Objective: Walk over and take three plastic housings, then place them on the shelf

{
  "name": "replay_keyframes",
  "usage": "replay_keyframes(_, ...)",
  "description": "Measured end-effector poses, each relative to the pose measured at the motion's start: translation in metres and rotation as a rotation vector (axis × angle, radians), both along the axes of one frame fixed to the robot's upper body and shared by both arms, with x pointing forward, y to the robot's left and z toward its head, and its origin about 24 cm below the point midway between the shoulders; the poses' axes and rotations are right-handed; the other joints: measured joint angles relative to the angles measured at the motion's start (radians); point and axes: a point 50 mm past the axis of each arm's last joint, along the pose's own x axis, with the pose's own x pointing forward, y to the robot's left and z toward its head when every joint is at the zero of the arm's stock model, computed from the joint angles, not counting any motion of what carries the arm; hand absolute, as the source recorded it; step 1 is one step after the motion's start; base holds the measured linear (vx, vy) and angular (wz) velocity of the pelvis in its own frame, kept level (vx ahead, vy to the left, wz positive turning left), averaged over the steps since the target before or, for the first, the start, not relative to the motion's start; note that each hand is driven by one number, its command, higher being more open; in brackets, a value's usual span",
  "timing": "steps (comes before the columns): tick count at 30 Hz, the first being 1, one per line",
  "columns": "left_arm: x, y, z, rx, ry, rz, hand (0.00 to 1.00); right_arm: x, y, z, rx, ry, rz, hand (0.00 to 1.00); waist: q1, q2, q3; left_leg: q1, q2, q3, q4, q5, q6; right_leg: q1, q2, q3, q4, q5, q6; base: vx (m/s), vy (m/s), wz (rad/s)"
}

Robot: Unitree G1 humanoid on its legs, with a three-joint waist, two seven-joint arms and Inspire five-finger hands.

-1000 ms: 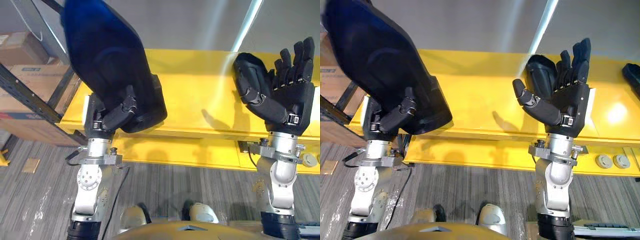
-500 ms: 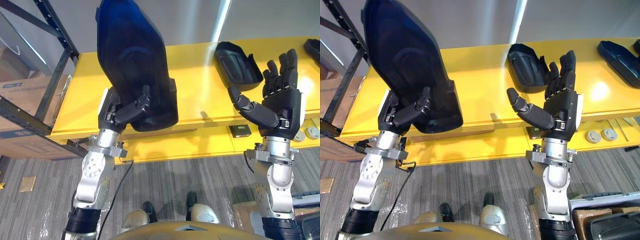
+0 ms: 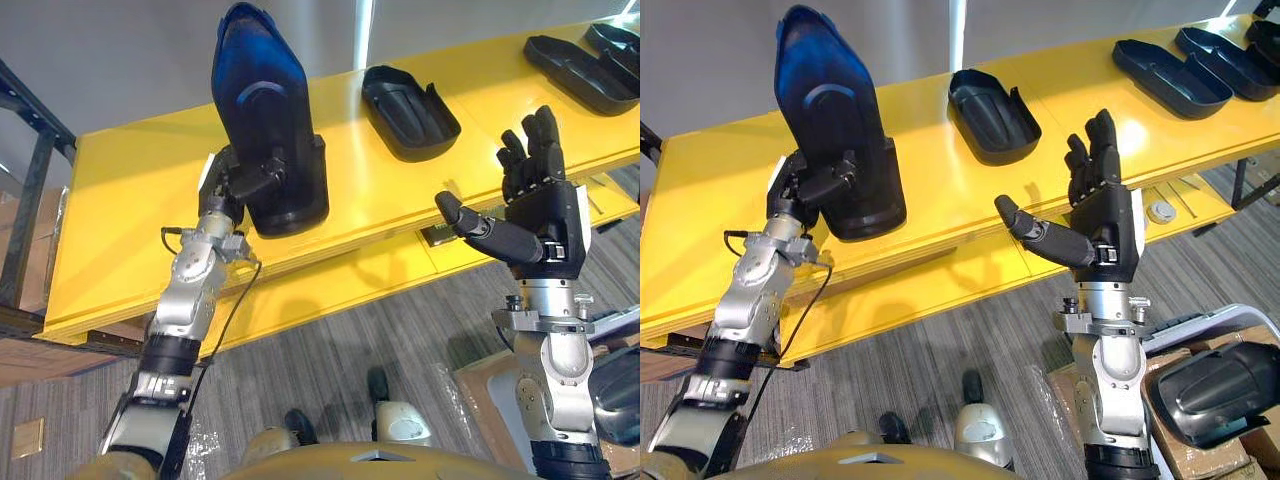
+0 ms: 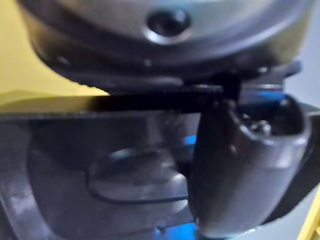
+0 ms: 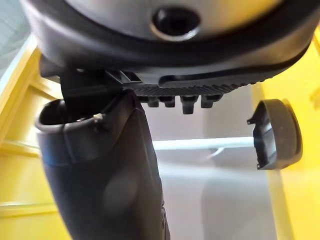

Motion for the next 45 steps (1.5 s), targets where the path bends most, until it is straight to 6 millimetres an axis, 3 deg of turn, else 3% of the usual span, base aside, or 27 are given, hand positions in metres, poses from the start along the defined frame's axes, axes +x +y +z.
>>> replay_keyframes(8,0.026,0.014,0.013,0.011,0.063,0.102,0.00,0.004,0.013,-0.007,-0.006,0.048,0.084,1.00,-0.023,-0.003,0.002,-0.003,-0.003,0.036,0.002,-0.001,0.002,-0.022,0.000,0.044,-0.001,0.017,0.009,-0.08,0.001,-0.12)
replay_keyframes(13,0.034,0.033,0.013,-0.037,0.138,0.158,0.00,0.007,0.015,-0.004,0.015,0.037,0.125,1.00,-0.050,-0.015,0.009,0.000,-0.004,0.050,0.004,-0.005,0.000,-0.035,-0.006,0.052,-0.007,0.012,-0.002,-0.10,0.016,-0.10)
replay_keyframes(17,0.042,0.034,0.015,-0.084,0.174,0.161,0.00,0.010,0.014,0.002,-0.029,0.028,0.146,1.00,-0.054,-0.026,0.021,-0.006,-0.004,0.056,0.009,-0.008,-0.005,-0.043,-0.013,0.052,-0.007,0.017,-0.009,-0.07,0.017,-0.04)
replay_keyframes(18,0.044,0.034,0.017,-0.105,0.179,0.156,1.00,0.012,0.016,0.005,-0.040,0.021,0.163,1.00,-0.055,-0.027,0.033,-0.008,-0.002,0.056,0.019,-0.011,-0.005,-0.042,-0.013,0.052,-0.007,0.018,-0.009,-0.04,0.003,-0.01)
replay_keyframes(26,0.048,0.032,0.022,-0.110,0.185,0.143,1.00,0.022,0.029,0.013,-0.044,0.010,0.216,1.00,-0.063,-0.022,0.091,-0.028,0.001,0.030,0.057,-0.029,0.006,-0.046,-0.018,0.050,-0.006,0.018,-0.010,-0.02,0.005,0.01)
replay_keyframes(34,0.048,0.028,0.024,0.021,0.173,0.163,1.00,0.024,0.036,0.012,-0.038,0.017,0.242,1.00,-0.066,-0.024,0.096,-0.029,-0.001,0.010,0.057,-0.031,0.007,-0.043,-0.019,0.044,-0.006,0.017,-0.010,-0.02,-0.001,0.01)
replay_keyframes(39,0.048,0.025,0.029,0.092,0.153,0.207,1.00,0.023,0.038,0.013,-0.031,0.015,0.237,1.00,-0.072,-0.012,0.109,-0.033,-0.003,0.006,0.058,-0.029,0.010,-0.037,-0.014,0.038,-0.006,0.024,0.001,-0.03,-0.012,0.02)
replay_keyframes(45,0.047,0.015,0.030,0.074,0.136,0.252,1.00,0.022,0.040,0.008,-0.025,0.039,0.248,1.00,-0.072,-0.010,0.110,-0.039,-0.004,-0.018,0.052,-0.020,0.016,-0.030,-0.014,0.020,-0.001,0.027,0.004,-0.03,-0.006,0.11)
